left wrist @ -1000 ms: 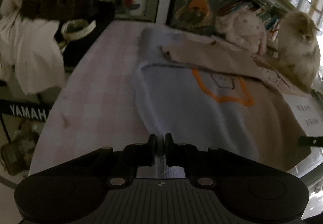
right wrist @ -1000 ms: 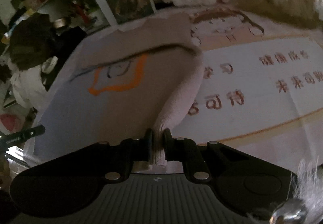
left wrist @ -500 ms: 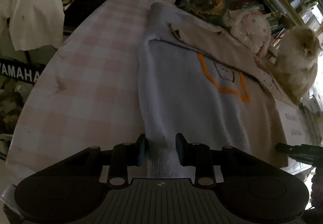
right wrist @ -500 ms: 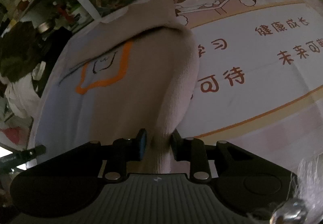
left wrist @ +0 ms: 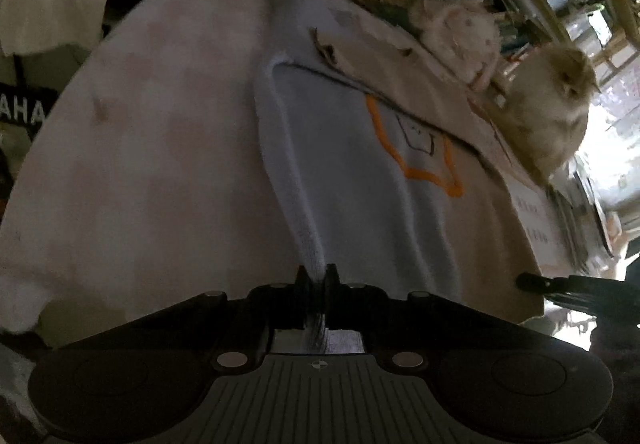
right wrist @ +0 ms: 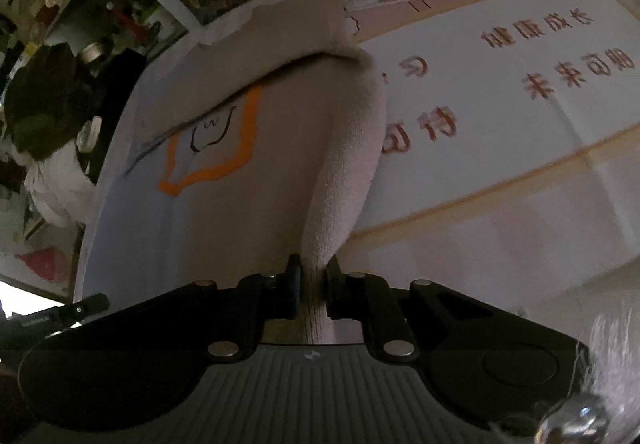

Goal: Fold clothes

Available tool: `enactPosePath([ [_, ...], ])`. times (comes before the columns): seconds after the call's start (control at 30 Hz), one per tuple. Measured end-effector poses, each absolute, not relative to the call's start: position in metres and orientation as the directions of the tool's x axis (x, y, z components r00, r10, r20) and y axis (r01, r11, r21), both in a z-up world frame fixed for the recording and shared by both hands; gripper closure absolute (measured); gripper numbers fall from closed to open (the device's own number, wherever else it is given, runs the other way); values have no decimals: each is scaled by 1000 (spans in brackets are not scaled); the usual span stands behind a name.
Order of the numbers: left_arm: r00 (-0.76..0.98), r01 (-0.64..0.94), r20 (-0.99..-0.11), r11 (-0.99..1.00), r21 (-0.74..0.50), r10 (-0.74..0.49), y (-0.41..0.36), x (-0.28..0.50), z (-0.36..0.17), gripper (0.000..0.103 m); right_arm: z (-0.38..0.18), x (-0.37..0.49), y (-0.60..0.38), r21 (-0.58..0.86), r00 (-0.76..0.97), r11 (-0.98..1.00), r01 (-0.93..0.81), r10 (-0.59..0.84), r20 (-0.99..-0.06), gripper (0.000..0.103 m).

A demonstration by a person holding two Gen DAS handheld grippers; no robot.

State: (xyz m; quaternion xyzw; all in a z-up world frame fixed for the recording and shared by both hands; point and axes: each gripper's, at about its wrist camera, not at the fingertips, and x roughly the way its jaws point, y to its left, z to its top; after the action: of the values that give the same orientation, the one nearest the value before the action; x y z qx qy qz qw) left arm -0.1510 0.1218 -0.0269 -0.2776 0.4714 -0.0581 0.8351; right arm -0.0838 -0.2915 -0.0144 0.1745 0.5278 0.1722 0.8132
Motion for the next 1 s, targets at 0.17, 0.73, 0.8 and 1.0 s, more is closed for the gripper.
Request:
enactPosePath([
  [0.17, 520, -160, -743, 806, -570, -422, 123, -160, -27, 99, -15, -96, -300, 489, 342, 872, -37, 471, -813, 93],
  [0.73, 892, -23, -278, 577, -816, -358, 168, -52, 29, 99, 51, 4, -313, 846, 678, 532, 26, 613, -406, 93],
  [0.8, 895, -33, -288, 593, -805, -342, 169, -36, 30, 99, 52, 24, -311, 857, 698, 515, 38, 600, -391, 93],
  [1.0, 881, -104, -363, 624, -774, -303, 175, -10, 22, 99, 46, 70, -303, 847, 679, 530, 45, 606, -415, 93],
])
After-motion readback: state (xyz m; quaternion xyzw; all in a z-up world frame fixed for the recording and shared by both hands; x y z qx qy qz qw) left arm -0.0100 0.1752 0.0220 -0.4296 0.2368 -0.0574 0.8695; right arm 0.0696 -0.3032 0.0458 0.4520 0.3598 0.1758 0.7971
